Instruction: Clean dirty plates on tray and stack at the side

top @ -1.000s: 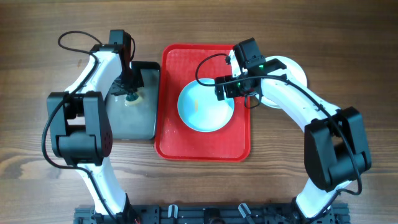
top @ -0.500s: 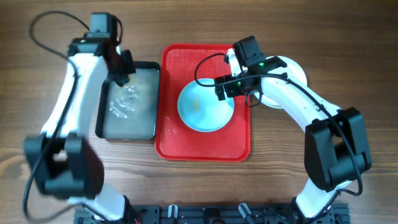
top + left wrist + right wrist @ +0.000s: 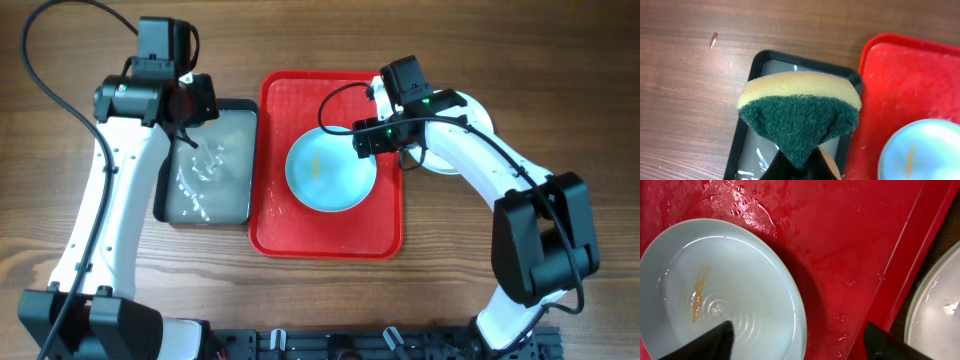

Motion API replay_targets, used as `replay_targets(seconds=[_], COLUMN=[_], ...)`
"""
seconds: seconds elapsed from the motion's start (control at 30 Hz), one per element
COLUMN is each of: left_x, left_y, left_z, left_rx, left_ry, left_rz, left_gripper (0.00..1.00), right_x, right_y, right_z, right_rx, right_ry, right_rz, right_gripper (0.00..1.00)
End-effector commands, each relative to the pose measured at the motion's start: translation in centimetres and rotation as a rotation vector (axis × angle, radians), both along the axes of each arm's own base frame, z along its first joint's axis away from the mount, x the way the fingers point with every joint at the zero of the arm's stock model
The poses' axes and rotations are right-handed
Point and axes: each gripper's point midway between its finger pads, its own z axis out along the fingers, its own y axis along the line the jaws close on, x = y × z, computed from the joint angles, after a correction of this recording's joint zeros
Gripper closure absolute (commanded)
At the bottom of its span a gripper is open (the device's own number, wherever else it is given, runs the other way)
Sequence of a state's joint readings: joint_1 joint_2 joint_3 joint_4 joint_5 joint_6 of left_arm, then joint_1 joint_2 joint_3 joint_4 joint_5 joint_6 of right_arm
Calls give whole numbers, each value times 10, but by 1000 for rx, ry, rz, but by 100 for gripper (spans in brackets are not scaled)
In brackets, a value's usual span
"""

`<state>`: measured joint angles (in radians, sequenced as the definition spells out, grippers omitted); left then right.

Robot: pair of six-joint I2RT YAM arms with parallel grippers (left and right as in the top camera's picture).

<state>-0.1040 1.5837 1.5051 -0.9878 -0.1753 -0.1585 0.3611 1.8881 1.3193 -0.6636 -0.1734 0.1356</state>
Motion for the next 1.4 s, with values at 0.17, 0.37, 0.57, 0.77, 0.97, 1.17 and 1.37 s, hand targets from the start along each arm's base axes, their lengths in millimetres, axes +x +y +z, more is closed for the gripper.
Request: replay_targets(seconds=[0.17, 0.37, 0.57, 0.77, 0.97, 1.17, 1.37], left_x=[1, 2, 2, 3, 3, 3, 3], left_y=[1, 0, -1, -1, -1, -1, -1], left_z=[-13, -17, -17, -17, -17, -17, -17], left_rx=[36, 32, 23, 23, 23, 23, 23], left_ry=[21, 31, 30, 29, 29, 29, 29], left_rz=[-37, -39, -44, -44, -44, -44, -44], left_gripper=[96, 96, 96, 96, 96, 96, 96], right_x=[-4, -11, -19, -33, -45, -40, -31], right_y=[1, -2, -5, 2, 7, 2, 32], right_z=[7, -5, -13, -15, -21, -31, 2], right_rx=[35, 28, 29, 46, 24, 3, 159], right_ry=[20, 36, 74, 126, 154, 116, 91], right_rz=[-74, -76, -118, -102, -99, -132, -59], right_gripper=[56, 73, 75, 80, 81, 72, 71])
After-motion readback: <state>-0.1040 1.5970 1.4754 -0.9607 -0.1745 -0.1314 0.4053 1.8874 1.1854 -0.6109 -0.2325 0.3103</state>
